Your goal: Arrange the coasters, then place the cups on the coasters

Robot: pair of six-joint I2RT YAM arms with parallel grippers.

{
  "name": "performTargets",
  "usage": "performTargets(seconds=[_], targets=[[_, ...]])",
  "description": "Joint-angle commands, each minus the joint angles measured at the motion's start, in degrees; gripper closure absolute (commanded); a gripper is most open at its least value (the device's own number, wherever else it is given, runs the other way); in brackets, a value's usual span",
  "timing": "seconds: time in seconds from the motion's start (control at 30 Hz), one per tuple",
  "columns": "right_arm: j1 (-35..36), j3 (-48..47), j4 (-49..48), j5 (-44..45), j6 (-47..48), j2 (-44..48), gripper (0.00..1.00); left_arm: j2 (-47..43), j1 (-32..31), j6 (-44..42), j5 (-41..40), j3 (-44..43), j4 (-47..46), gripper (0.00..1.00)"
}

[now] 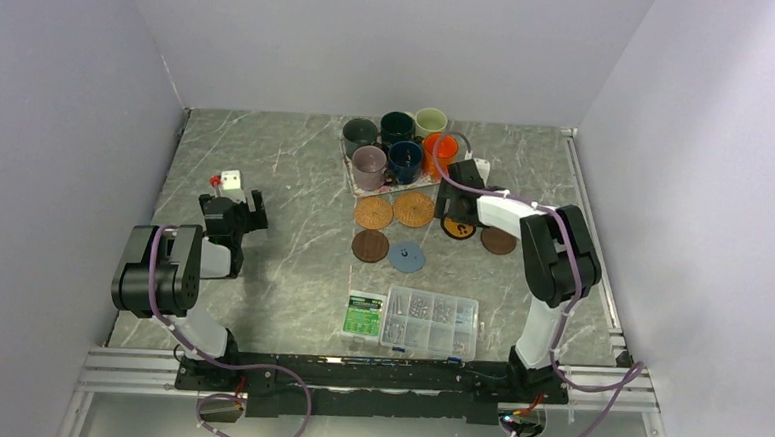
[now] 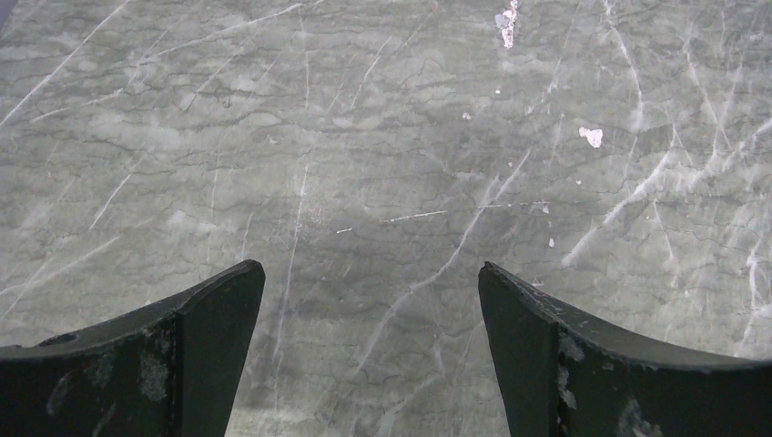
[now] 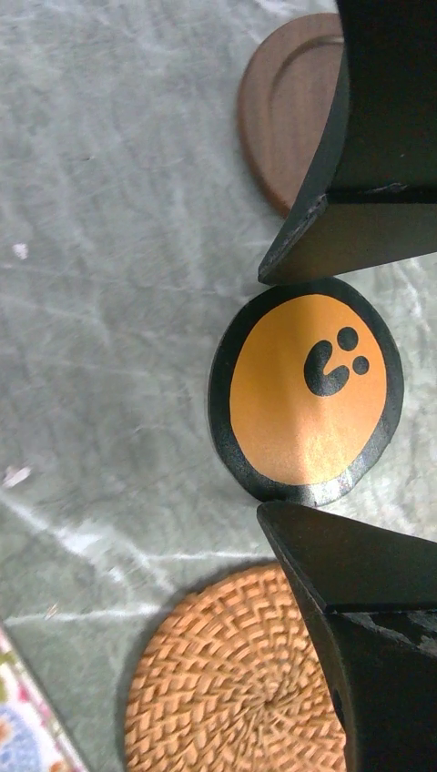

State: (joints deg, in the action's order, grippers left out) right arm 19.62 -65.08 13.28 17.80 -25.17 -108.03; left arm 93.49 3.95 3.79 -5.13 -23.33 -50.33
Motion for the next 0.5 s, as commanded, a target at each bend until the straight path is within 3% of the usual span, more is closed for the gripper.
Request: performTargets(seconds=[0.0,0.47], targets=[[0.14,4.76,8.02,2.02,0.11,1.30,0.07,0.02,0.10,-0.63,0.81,0.04,-2.92,0.06],[0.16,5.87,9.70,1.91,-0.27,5.56,0.07,0.02,0.10,-0.58,0.88,0.04,-2.92,0.06]])
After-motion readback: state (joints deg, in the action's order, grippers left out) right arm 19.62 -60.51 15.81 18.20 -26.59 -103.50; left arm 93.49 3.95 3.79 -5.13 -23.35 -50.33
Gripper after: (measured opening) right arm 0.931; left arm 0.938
